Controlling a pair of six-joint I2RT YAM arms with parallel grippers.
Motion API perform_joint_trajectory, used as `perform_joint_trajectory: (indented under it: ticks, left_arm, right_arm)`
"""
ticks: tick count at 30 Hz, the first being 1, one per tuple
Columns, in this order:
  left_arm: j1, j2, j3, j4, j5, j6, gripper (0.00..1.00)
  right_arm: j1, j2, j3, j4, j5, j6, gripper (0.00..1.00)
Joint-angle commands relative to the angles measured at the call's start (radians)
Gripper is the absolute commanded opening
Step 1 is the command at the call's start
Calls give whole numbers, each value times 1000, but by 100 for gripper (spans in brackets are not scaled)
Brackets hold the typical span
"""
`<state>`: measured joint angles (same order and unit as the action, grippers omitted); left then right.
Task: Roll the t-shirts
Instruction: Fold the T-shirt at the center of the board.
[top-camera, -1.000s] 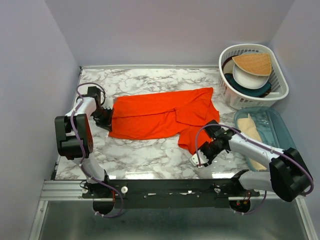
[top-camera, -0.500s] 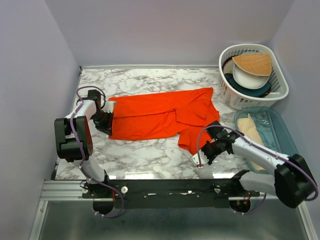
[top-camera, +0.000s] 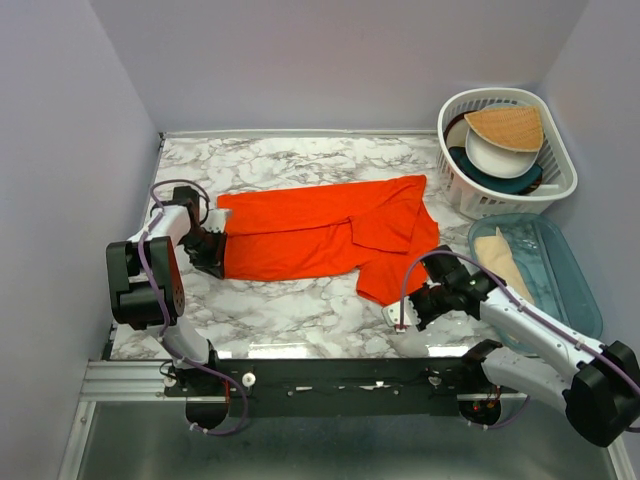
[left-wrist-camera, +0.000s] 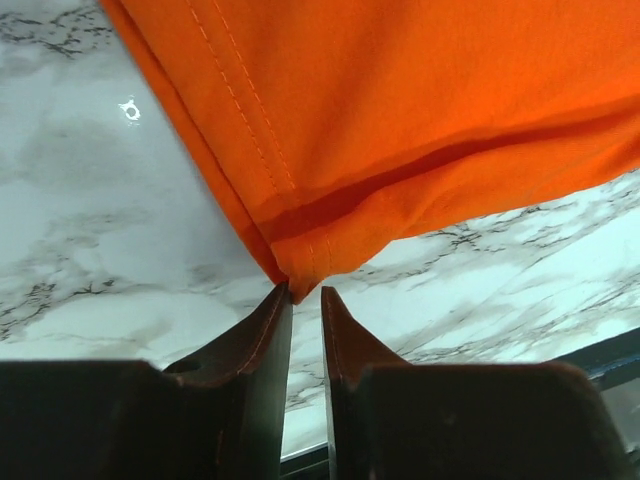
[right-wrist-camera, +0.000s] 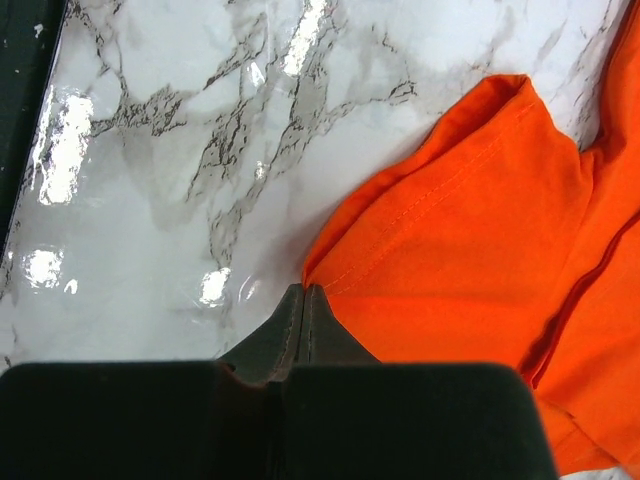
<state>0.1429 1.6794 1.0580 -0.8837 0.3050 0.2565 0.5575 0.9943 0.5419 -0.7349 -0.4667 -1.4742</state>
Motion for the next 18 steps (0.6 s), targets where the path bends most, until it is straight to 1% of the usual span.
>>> perform_joint_trajectory:
  ticks: [1,3,7,12,15,18]
  left_arm:
    - [6,-23,-13,26,54,-33,28]
    - [6,-11,2,28,59,-37,28]
    - [6,-3,16,37,66,-46,25]
    - [6,-17,45,8,28,-28,25]
    - [11,-40,53,-4,37,-7,26]
    - [11,-18,57,-15,62,-6,27]
  right_arm:
    - [5,15,-5,-4,7,71,2]
    - [7,18,-3,-3,10,71,2]
    - [7,23,-3,0,14,72,2]
    - [7,30,0,5,23,103,3]
    - [7,29,-6,12,26,120,3]
    - [7,33,-16,22,25,130,3]
